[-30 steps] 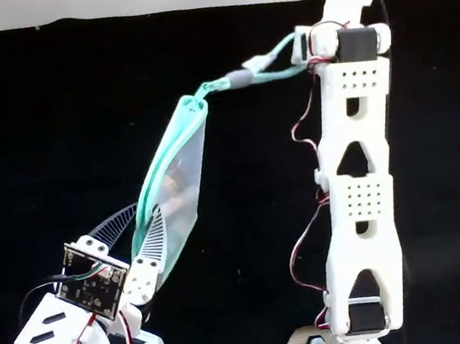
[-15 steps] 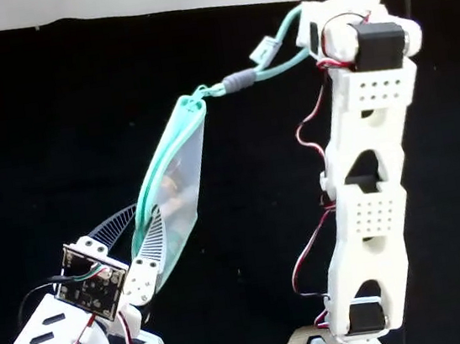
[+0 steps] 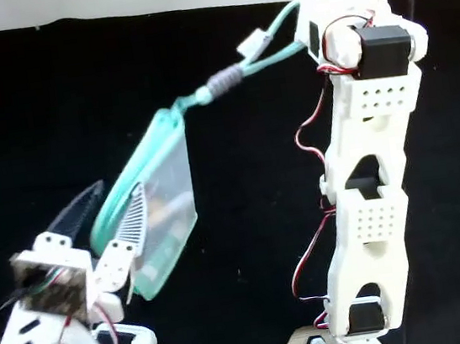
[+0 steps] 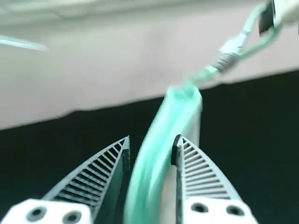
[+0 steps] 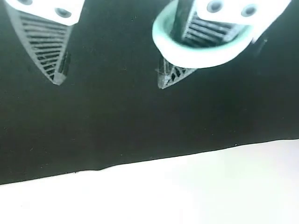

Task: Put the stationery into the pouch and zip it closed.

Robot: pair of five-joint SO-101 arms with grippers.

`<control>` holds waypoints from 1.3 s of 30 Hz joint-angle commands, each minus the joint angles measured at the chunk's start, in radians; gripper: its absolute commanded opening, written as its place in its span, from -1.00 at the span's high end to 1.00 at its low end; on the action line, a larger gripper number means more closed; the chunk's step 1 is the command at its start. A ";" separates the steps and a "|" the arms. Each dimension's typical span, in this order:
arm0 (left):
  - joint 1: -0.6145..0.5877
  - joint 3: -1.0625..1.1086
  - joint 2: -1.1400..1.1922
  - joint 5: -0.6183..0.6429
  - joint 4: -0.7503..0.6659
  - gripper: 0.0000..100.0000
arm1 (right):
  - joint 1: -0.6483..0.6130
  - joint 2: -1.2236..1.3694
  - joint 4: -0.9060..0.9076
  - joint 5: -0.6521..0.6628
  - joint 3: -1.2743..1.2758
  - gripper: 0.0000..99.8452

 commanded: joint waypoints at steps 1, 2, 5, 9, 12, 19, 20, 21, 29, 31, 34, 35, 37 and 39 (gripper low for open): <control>-0.021 -0.082 0.002 0.000 -0.023 0.64 | -0.005 -0.059 0.010 0.009 -0.107 0.40; -0.021 -0.094 0.004 0.000 -0.023 0.64 | -0.005 -0.059 0.012 0.009 -0.107 0.40; -0.021 -0.136 0.010 -0.003 -0.023 0.64 | -0.027 -0.059 0.013 0.009 -0.107 0.40; -0.022 -0.150 0.012 -0.002 -0.023 0.64 | -0.108 -0.064 0.013 0.009 -0.107 0.40; -0.022 -0.150 0.012 -0.002 -0.023 0.64 | -0.183 -0.067 0.013 0.011 -0.107 0.41; -0.022 -0.148 0.012 -0.002 -0.021 0.64 | -0.232 -0.154 0.015 0.121 0.050 0.64; -0.022 -0.148 0.012 -0.002 -0.021 0.64 | -0.231 -0.185 0.015 0.121 0.110 0.62; -0.022 -0.148 0.012 -0.002 -0.021 0.64 | -0.231 -0.222 0.015 0.121 0.174 0.58; -0.022 -0.148 0.010 -0.002 -0.021 0.64 | -0.229 -0.595 0.010 0.235 0.900 0.40; -0.022 -0.148 0.010 -0.002 -0.021 0.64 | -0.229 -0.677 0.010 0.299 1.047 0.40; -0.022 -0.147 0.010 -0.002 -0.005 0.64 | -0.229 -0.773 0.007 0.318 1.201 0.40; -0.021 -0.147 0.010 -0.002 0.006 0.64 | -0.229 -0.797 0.007 0.318 1.227 0.40; -0.021 -0.147 0.010 -0.002 0.020 0.64 | -0.229 -0.829 0.007 0.318 1.267 0.40; -0.021 -0.147 0.010 -0.002 0.020 0.64 | -0.229 -0.845 0.007 0.318 1.285 0.40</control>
